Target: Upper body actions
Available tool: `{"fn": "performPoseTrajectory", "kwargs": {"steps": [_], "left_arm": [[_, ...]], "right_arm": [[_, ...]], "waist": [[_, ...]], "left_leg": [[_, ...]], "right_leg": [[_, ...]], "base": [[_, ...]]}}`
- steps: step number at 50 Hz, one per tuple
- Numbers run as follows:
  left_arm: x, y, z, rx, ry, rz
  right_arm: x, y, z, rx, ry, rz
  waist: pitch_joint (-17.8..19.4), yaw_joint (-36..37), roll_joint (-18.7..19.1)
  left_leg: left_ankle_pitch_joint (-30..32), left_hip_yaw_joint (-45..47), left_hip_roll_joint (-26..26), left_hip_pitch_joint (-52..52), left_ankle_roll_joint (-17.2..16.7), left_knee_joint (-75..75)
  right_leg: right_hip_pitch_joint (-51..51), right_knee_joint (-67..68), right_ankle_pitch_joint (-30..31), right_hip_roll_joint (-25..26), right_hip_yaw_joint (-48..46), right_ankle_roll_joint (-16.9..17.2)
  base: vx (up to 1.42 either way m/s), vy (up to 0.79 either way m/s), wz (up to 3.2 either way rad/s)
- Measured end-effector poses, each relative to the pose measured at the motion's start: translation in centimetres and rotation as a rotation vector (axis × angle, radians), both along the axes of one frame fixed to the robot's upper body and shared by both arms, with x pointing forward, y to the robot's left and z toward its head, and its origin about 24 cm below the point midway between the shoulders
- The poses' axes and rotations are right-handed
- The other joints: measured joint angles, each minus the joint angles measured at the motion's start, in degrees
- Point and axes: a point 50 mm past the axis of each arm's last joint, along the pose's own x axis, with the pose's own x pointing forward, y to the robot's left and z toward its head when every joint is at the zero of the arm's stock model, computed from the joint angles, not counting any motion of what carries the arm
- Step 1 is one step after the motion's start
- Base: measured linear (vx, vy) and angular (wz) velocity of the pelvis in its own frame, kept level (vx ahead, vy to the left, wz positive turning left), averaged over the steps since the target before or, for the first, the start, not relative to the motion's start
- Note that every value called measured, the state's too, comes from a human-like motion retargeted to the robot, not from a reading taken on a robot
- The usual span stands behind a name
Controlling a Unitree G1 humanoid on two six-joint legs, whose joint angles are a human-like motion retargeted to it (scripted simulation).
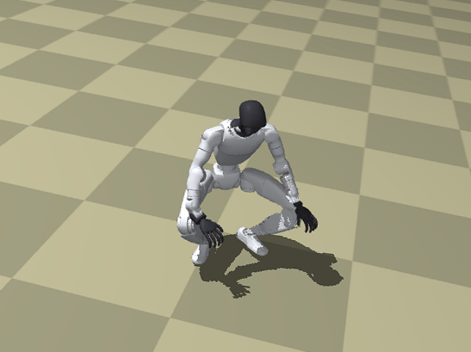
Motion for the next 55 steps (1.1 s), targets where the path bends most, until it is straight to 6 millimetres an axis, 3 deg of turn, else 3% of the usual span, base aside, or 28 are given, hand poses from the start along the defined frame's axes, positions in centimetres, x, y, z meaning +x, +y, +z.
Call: {"fn": "performPoseTrajectory", "kwargs": {"steps": [7, 10, 14, 18, 21, 30, 36, 43, 55], "left_arm": [[0.7, -1.0, -1.2, -0.123, 0.151, 0.021], [1.1, -2.2, -1.2, -0.179, 0.162, -0.085], [1.2, -2.5, -0.3, -0.010, 0.110, -0.151], [1.1, -2.8, 0.4, 0.233, 0.048, -0.191], [0.9, -3.4, 0.4, 0.296, -0.001, -0.245], [0.7, -3.8, 0.1, 0.190, -0.061, -0.235], [0.8, -4.5, 0.2, 0.116, -0.083, -0.262], [0.8, -5.4, 0.4, 0.176, -0.106, -0.336], [0.8, -5.4, 0.0, 0.194, -0.063, -0.341]], "right_arm": [[1.1, 0.1, -0.1, -0.007, 0.067, -0.142], [1.6, -0.1, -0.3, 0.010, 0.163, -0.238], [1.7, -0.2, -0.6, 0.028, 0.235, -0.276], [1.2, -0.3, -1.1, 0.048, 0.228, -0.239], [0.8, -0.2, -1.4, 0.046, 0.194, -0.181], [0.2, 0.8, -0.3, 0.000, -0.024, 0.002], [0.2, 1.4, -0.6, 0.066, 0.007, 0.002], [0.2, 1.1, -0.6, 0.004, -0.058, -0.014], [0.2, 0.6, -2.0, -0.075, 0.083, -0.057]], "waist": [[0.0, -0.7, -0.1], [0.0, -0.7, -0.1], [0.0, -0.8, -0.1], [0.0, -0.6, 0.1], [0.0, -0.4, 0.3], [0.0, -0.3, 0.3], [0.0, -0.3, 0.4], [0.0, -0.1, 0.5], [0.0, 0.1, 0.5]], "left_leg": [[1.1, 0.1, -0.6, 0.0, 0.2, 0.0], [1.8, 0.6, -0.7, 0.0, 0.4, -0.9], [2.0, 0.9, -0.7, 0.0, 0.6, -1.1], [1.7, 0.5, -0.6, 0.0, 0.7, 0.0], [1.2, 0.2, -0.6, 0.0, 0.8, 0.8], [1.1, 0.2, -0.6, 0.0, 1.1, 1.3], [1.0, 0.2, -0.7, 0.0, 1.1, 1.7], [1.0, -0.2, -0.7, 0.0, 1.1, 2.7], [1.3, -0.2, -0.8, 0.0, 1.1, 3.1]], "right_leg": [[0.0, 0.3, 0.2, -0.1, 0.4, 0.0], [0.0, -0.6, 0.8, 0.0, 0.2, 0.0], [0.0, -0.8, 1.1, -0.1, 0.2, 0.0], [0.0, 0.2, 0.8, -0.4, 0.7, 0.0], [0.0, 1.1, 0.5, -0.7, 1.2, 0.0], [0.0, 0.7, 1.6, -0.5, 1.3, 0.0], [0.0, 0.8, 2.0, -0.5, 1.7, 0.0], [0.0, 1.8, 1.9, -0.9, 2.4, 0.0], [0.0, 1.7, 3.0, -0.9, 2.9, 0.1]], "base": [[0.00, 0.00, 0.03], [0.00, 0.00, 0.00], [0.00, 0.00, 0.00], [0.00, 0.00, 0.00], [0.00, 0.00, 0.00], [0.00, 0.00, 0.00], [0.00, 0.00, 0.00], [0.00, 0.00, 0.00], [0.00, 0.00, 0.00]]}}
